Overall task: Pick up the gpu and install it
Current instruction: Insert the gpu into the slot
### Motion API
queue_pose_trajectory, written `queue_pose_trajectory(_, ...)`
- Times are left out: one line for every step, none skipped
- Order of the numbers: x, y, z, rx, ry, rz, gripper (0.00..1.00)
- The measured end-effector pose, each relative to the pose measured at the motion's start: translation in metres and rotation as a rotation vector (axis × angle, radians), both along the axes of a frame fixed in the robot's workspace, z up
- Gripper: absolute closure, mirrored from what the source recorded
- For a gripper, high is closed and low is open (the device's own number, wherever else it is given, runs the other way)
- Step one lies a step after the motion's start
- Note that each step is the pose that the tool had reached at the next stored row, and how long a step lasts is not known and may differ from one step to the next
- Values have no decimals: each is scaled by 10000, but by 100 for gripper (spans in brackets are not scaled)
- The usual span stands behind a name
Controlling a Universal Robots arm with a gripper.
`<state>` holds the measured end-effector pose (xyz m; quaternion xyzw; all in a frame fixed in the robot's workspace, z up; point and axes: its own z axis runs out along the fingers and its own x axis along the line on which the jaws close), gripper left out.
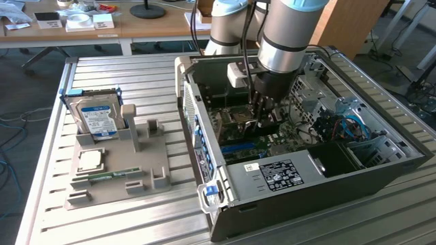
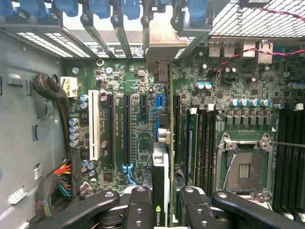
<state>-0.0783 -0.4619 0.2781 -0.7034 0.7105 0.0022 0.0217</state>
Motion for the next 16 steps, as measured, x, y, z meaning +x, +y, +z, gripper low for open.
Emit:
queue_pose_trajectory(-6, 0, 0, 0, -1, 0, 73)
queue_pose_trajectory(-10, -1, 0, 1, -2, 0, 73)
queue_pose_trajectory(-12, -2, 0, 1, -1, 0, 73)
queue_pose_trajectory(-13, -4, -1, 1, -2, 2, 73)
queue_pose_trajectory(-14, -9, -1, 1, -2, 1, 73)
queue_pose_trajectory(-14, -17, -1, -1, -2, 0, 73)
queue_pose_trajectory(-14, -26, -1, 0, -2, 1, 73)
queue_pose_trajectory(-16, -31, -2, -1, -3, -1, 73)
queue_pose_trajectory(-23, -30, -3, 1, -3, -3, 73)
queue_pose_trajectory(-31, -30, -3, 1, -4, -1, 73)
queue_pose_trajectory(-41, -31, -4, 0, -4, 0, 73)
queue_pose_trajectory(-49, -31, -4, 0, -4, 0, 73)
queue_pose_trajectory(-55, -30, -4, 0, -4, -1, 73)
queue_pose_trajectory(-61, -30, -5, 0, -5, -1, 73)
queue_pose_trajectory(-66, -31, -5, 1, -5, 0, 73)
queue_pose_trajectory(-69, -31, -5, 0, -4, 0, 73)
